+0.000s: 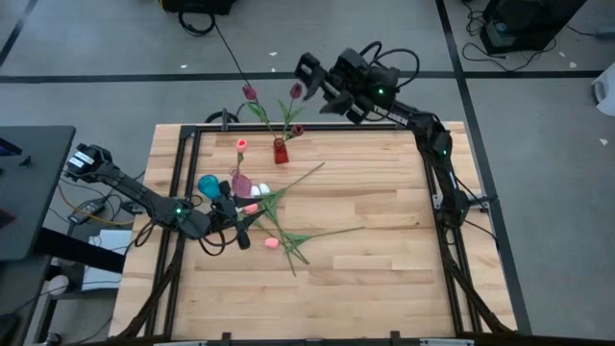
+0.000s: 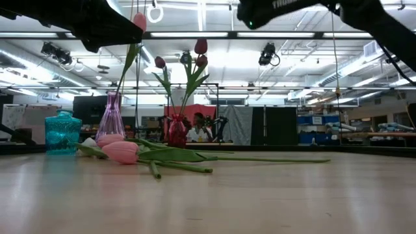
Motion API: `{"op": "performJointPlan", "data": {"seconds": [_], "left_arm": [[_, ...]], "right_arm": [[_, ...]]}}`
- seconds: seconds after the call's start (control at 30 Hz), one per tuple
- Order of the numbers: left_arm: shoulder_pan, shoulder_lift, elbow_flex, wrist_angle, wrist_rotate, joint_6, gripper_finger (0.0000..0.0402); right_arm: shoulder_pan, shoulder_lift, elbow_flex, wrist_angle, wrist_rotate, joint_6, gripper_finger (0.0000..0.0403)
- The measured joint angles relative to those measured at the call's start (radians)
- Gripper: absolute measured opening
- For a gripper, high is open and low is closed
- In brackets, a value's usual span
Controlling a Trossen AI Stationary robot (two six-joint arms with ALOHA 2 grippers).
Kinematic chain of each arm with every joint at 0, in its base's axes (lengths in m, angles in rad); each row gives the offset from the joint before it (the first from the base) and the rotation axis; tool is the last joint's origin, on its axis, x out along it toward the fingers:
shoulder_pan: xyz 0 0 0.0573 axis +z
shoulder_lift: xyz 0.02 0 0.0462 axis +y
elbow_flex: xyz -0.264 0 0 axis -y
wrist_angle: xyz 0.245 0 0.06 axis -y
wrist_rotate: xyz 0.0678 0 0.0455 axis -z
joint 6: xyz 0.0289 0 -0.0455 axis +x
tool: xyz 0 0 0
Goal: Sort flowers into vase by color
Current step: Put the pink flower into the purple vase
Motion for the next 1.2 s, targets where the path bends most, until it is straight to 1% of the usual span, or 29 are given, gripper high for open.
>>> {"op": "performJointPlan", "data": {"seconds": [0.13,0.2,0.27,0.33,0.4,0.47,0.63,0.67,0.7,0.73,0.83,0.93,1.03,1.13,1.2], "left_arm": [[0.0,0.0,0.0,0.04,-0.002,0.0,0.0158],[0.0,0.0,0.0,0.063,-0.004,0.0,0.0158],[0.0,0.0,0.0,0.082,-0.004,0.002,0.0158],[0.0,0.0,0.0,0.114,-0.008,0.026,0.0158],[0.0,-0.002,0.001,0.144,-0.015,0.053,0.0158],[0.0,-0.006,0.003,0.148,-0.02,0.056,0.0158],[-0.001,-0.024,0.005,0.143,-0.023,0.054,0.0158],[-0.001,-0.027,0.005,0.136,-0.023,0.053,0.0158],[-0.001,-0.029,0.005,0.133,-0.023,0.053,0.0158],[-0.001,-0.032,0.005,0.128,-0.026,0.053,0.0158],[-0.019,-0.045,0.005,0.093,-0.066,0.053,0.0158],[-0.059,-0.077,0.005,0.037,-0.149,0.053,0.0158],[-0.104,-0.109,0.005,-0.013,-0.228,0.048,0.0158],[-0.138,-0.119,0.005,-0.034,-0.237,0.042,0.0158],[-0.152,-0.119,0.005,-0.037,-0.22,0.04,0.0158]], "right_arm": [[0.08,-0.006,-0.001,-0.102,-0.003,-0.057,0.0199],[0.114,-0.006,-0.003,-0.215,-0.003,-0.146,0.0199],[0.146,-0.008,-0.01,-0.423,0.008,-0.354,0.0199],[0.169,-0.005,-0.01,-0.665,0.071,-0.588,0.0199],[0.183,-0.001,0.006,-0.91,0.167,-0.8,0.0199],[0.185,-0.002,0.032,-1.116,0.307,-0.963,0.0199],[0.177,-0.008,0.099,-1.546,0.692,-1.235,0.0198],[0.18,-0.008,0.109,-1.631,0.755,-1.282,0.0198],[0.184,-0.008,0.115,-1.707,0.796,-1.326,0.0198],[0.192,-0.008,0.12,-1.778,0.821,-1.359,0.0198],[0.218,-0.017,0.126,-1.98,0.812,-1.455,0.0198],[0.249,-0.033,0.126,-2.144,0.813,-1.541,0.0196],[0.285,-0.04,0.113,-2.241,0.838,-1.585,0.0189],[0.32,-0.039,0.087,-2.343,0.877,-1.593,0.0178],[0.342,-0.038,0.061,-2.398,0.905,-1.594,0.0171]]}}
